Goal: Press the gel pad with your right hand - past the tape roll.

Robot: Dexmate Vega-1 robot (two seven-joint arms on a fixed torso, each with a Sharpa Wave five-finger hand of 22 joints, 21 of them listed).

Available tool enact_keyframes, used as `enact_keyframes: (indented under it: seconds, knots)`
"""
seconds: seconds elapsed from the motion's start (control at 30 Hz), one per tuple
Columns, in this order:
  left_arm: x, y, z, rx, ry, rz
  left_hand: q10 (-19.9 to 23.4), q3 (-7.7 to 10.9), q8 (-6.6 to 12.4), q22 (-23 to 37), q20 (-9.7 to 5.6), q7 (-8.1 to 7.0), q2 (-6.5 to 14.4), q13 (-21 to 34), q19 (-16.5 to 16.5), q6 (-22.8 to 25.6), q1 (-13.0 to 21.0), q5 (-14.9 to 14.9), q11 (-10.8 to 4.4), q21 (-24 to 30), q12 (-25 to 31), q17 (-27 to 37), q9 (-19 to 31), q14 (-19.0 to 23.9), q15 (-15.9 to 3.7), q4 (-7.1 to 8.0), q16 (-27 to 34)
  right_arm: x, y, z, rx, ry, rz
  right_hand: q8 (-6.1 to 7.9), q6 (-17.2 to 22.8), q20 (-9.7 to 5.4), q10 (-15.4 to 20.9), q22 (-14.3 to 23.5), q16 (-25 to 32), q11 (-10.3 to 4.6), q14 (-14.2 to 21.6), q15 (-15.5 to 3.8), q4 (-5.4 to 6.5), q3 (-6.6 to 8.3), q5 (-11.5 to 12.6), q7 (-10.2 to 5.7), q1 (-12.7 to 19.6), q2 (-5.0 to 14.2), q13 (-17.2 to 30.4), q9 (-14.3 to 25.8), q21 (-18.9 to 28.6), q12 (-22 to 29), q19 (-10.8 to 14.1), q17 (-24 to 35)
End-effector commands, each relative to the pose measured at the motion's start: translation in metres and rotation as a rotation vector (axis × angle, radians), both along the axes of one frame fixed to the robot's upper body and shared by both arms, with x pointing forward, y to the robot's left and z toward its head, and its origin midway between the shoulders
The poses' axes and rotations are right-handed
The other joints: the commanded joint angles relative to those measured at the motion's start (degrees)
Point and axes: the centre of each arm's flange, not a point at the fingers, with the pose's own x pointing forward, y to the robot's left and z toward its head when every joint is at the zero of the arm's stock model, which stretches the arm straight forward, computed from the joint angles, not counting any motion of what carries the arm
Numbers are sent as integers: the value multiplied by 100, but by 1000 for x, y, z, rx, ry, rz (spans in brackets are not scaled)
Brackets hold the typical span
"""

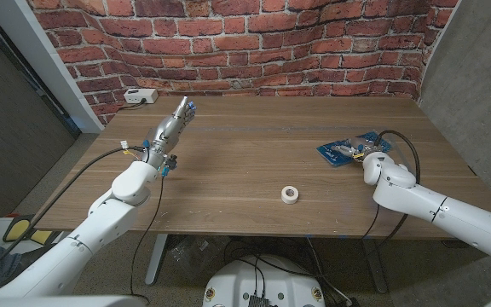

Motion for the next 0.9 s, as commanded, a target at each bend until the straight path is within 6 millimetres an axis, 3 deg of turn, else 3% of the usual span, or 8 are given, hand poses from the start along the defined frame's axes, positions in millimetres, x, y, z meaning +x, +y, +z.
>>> enact_keyframes:
  seconds: [0.03,0.9]
  knots:
    - [0,-1,0,0,1,1,43,-47,-5,12,26,-16,12,20,7,33,39,-34,-27,-16,-1,13,10,24,-12,8,-4,0,-3,2,-2,-8,-6,22,61,-74,64,18,10,11,50,5,26,13,-18,-2,5,-15,11,30,28,10,74,10]
    - [-3,-1,1,-2,-6,5,34,-70,-8,13,51,-23,32,20,12,39,59,-40,-40,-13,-11,13,11,27,-9,13,-5,-12,-6,21,-12,-91,-18,4,94,-57,98,18,-14,-5,97,15,26,23,-18,-12,10,-19,12,32,20,3,114,9]
